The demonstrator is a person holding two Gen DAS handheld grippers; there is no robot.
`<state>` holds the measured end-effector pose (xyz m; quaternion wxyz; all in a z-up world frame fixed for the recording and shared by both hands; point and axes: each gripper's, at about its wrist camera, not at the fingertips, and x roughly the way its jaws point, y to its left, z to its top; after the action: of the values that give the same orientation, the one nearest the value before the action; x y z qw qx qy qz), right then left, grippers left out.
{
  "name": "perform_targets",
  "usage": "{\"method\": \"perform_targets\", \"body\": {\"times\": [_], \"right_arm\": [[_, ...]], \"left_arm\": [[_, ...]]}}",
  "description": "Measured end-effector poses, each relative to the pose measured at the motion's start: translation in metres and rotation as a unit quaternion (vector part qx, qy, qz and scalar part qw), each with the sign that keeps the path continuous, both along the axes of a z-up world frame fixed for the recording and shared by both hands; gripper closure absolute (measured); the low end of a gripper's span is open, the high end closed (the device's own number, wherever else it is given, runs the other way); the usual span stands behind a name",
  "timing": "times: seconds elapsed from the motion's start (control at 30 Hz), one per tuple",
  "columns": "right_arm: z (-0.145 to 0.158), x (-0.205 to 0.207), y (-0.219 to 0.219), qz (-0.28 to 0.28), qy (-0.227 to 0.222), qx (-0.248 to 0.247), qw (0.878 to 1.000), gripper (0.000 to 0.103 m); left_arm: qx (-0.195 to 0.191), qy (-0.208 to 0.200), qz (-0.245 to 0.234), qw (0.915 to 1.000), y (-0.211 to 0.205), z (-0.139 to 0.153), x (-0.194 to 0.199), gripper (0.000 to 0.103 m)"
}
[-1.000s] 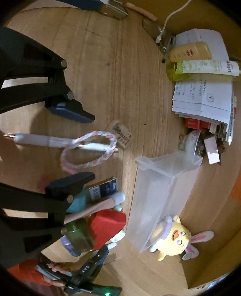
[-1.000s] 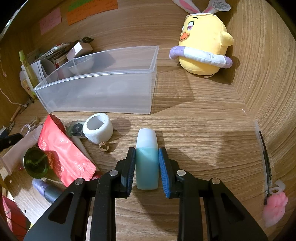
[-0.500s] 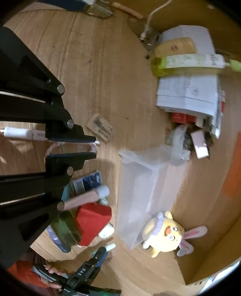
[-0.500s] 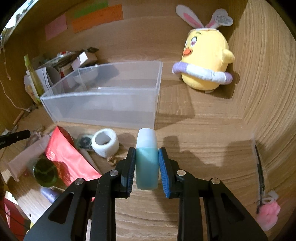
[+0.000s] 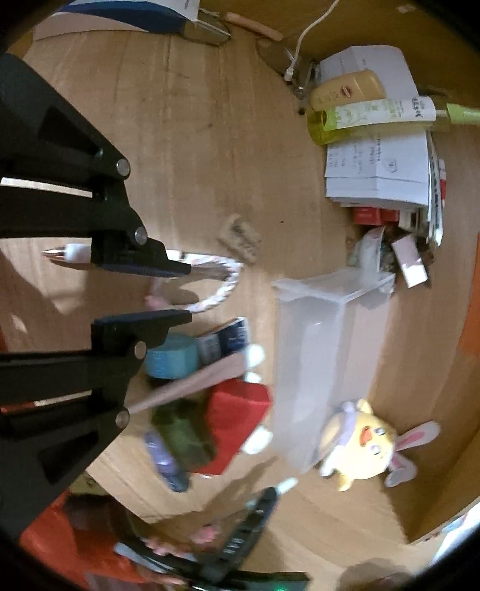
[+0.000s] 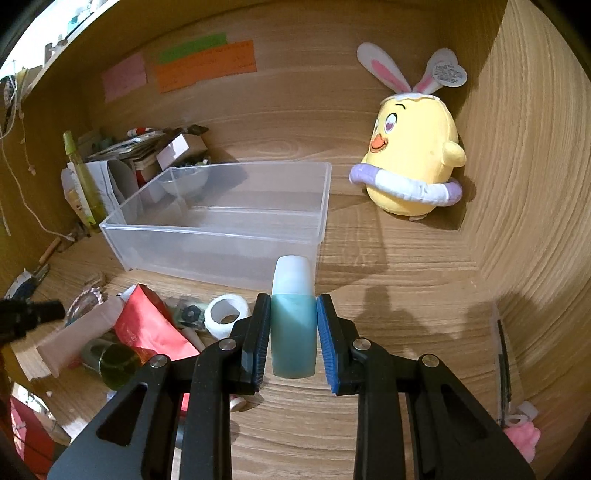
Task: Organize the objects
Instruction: 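Lift the light-blue bottle with the right gripper and carry it over the clear box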
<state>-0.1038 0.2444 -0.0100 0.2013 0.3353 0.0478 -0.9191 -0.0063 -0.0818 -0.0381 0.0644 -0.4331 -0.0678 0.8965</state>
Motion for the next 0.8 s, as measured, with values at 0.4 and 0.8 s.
{"method": "perform_targets", "body": {"times": [0.4, 0.8], "right_arm": [[-0.002, 0.003, -0.002, 0.001, -0.015, -0.007, 1.0, 0.08], [0.016, -0.006, -0.03, 0.019, 0.006, -0.013, 1.0, 0.08]], "left_arm": [[-0.074, 0.01, -0.061, 0.9953, 0.025, -0.005, 0.002, 0.073], [-0.079, 0.001, -0.082, 0.9935, 0.02, -0.024, -0.011, 0.09]]}}
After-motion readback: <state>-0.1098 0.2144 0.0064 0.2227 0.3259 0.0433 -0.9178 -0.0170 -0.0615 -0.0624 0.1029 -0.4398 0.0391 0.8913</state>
